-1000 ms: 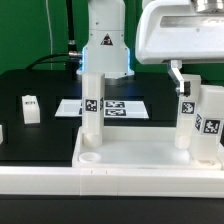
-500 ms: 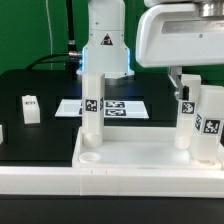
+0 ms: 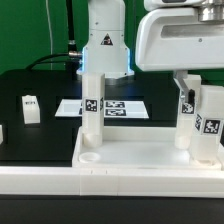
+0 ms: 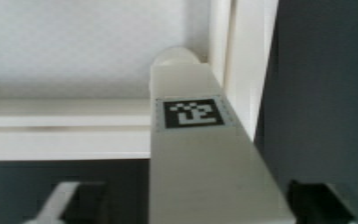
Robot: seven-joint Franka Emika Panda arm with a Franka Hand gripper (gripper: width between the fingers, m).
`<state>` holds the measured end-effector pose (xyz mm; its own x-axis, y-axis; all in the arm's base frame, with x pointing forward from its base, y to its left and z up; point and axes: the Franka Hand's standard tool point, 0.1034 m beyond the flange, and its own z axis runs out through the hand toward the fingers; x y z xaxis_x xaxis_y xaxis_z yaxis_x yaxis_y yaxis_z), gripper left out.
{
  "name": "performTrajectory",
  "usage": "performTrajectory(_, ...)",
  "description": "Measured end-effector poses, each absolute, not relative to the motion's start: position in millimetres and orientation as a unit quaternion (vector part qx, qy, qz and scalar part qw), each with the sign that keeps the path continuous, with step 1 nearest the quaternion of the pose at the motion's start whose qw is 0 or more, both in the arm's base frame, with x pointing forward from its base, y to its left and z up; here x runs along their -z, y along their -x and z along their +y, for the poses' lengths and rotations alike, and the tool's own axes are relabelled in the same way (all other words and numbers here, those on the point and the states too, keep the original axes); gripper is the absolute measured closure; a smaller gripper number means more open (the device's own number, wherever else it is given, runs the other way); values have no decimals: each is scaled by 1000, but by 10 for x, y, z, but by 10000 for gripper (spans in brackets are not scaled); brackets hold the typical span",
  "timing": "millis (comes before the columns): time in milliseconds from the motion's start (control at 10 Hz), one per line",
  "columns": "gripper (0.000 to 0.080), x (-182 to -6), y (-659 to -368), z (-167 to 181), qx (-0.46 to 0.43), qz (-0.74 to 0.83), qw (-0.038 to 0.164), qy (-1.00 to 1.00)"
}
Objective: Assemble desk
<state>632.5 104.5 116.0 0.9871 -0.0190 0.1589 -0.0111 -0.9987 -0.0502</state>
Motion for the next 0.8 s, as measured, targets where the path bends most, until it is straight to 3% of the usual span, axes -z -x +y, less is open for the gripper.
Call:
performTrajectory(100,512,-1161,-6328,1030,80,9,24,996)
performTrajectory(500,511,-1160,-6329,1026,80,33,27,996)
performTrajectory(800,511,-1159,-6327,1006,78,142,35,986)
